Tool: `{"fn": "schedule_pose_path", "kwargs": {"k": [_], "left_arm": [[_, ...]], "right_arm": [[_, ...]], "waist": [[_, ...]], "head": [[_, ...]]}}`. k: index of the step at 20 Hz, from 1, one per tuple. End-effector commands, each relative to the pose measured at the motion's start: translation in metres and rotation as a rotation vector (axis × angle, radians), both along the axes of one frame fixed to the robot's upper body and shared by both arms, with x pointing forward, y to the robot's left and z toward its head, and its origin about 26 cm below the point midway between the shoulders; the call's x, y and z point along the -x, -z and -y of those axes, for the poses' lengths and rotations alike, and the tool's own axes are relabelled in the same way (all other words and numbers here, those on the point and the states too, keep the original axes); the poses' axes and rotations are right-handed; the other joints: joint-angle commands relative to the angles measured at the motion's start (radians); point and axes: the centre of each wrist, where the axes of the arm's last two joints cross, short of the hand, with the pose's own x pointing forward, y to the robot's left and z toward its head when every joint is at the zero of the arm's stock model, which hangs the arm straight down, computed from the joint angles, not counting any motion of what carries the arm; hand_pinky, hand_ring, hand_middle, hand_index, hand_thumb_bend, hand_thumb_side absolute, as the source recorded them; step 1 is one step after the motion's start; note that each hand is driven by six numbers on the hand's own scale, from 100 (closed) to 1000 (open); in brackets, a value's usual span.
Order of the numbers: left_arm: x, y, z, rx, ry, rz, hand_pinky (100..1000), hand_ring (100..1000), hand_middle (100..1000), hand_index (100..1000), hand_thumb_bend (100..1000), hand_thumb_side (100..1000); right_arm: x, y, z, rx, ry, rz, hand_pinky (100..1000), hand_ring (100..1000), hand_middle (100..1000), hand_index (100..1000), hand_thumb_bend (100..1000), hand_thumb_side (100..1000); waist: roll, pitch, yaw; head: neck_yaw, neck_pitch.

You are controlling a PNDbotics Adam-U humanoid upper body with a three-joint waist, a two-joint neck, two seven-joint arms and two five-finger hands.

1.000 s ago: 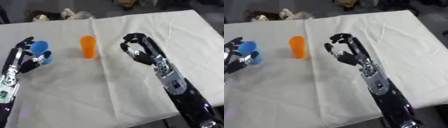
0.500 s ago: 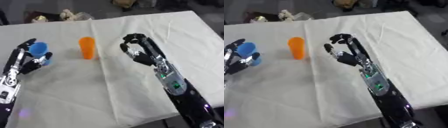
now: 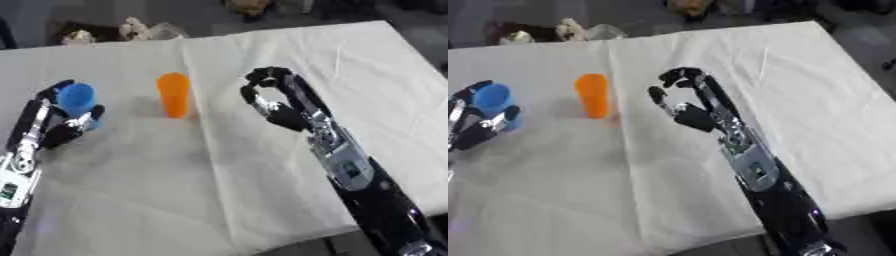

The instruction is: Pour the contents of one cup into another cup.

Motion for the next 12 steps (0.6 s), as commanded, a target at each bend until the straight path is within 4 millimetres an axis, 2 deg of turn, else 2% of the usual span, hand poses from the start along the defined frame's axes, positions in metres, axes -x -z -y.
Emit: {"fn": "schedule_pose_path", "kwargs": {"k": [1, 4, 8, 12], "left_arm": [[-0.0034, -0.0099, -0.0036, -0.009, 0.000, 0.022, 544, 656, 663, 913, 600, 726], [-0.0034, -0.0090, -0.0030, -0.008, 0.006, 0.017, 527, 638, 643, 915, 594, 733], [-0.0026, -0.0054, -0.0025, -0.008, 0.015, 0.000, 555, 674, 685, 924, 604, 750], [-0.0021, -0.0019, -0.0006, -0.010, 0.026, -0.017, 547, 667, 679, 922, 601, 757]], "right_arm": [[-0.0014, -0.0121, -0.0007, -0.003, -0.010, 0.035, 816, 903, 601, 738, 371, 691], [-0.0016, -0.0125, -0.0007, -0.004, -0.010, 0.036, 816, 903, 601, 738, 369, 694], [-0.0017, -0.0126, -0.0005, -0.004, -0.009, 0.036, 816, 903, 601, 738, 366, 695], [-0.0017, -0.0129, -0.0010, -0.005, -0.011, 0.037, 816, 903, 601, 738, 364, 697]], "waist": [[0.000, -0.011, -0.004], [-0.001, -0.009, -0.005], [-0.002, -0.007, -0.004], [-0.002, -0.006, -0.002]], "head": [[0.001, 0.002], [0.001, 0.002], [-0.001, 0.003], [-0.002, 0.003]]}}
